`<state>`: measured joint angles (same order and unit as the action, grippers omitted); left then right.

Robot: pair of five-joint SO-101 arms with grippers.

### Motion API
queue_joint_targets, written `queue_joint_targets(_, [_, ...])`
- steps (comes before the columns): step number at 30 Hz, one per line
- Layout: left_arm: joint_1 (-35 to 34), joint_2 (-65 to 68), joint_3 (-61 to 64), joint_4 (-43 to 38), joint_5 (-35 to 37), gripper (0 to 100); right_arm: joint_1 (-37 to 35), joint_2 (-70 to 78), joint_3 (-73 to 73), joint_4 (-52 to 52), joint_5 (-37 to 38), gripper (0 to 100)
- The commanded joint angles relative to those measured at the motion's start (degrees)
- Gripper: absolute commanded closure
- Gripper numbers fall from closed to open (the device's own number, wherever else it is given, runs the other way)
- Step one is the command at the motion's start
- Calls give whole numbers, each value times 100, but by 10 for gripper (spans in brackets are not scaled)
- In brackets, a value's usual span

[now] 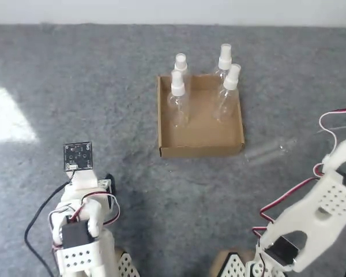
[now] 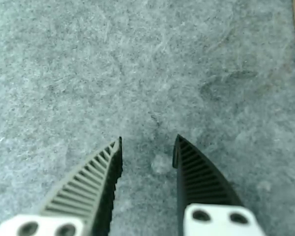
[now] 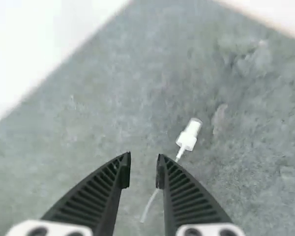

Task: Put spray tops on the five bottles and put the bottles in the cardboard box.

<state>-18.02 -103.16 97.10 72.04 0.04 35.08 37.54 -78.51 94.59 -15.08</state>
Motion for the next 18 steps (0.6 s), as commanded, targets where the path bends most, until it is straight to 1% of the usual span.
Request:
queue_joint_targets(1, [18,-105,-57,26,-26,848,-31,664,308,-752,352,846])
queue_joint_targets(3, [18,-105,-57,26,-26,848,-31,1103,396,-1174,70,743])
queue_joint_targets(5, [18,-105,-57,26,-26,848,-31,1516,396,-1578,-413,654])
queue_joint_targets(7, [18,-105,-57,26,-26,848,-31,1842,387,-1930,-747,612])
queue_joint_targets(9, [18,-105,-57,26,-26,848,-31,2105,387,-2299,-782,625])
queue_joint_targets(14, [18,-105,-57,26,-26,848,-13,2563,396,-2905,-774,718])
queue_joint_targets(18, [18,-105,-57,26,-26,848,127,2818,387,-3503,-800,745])
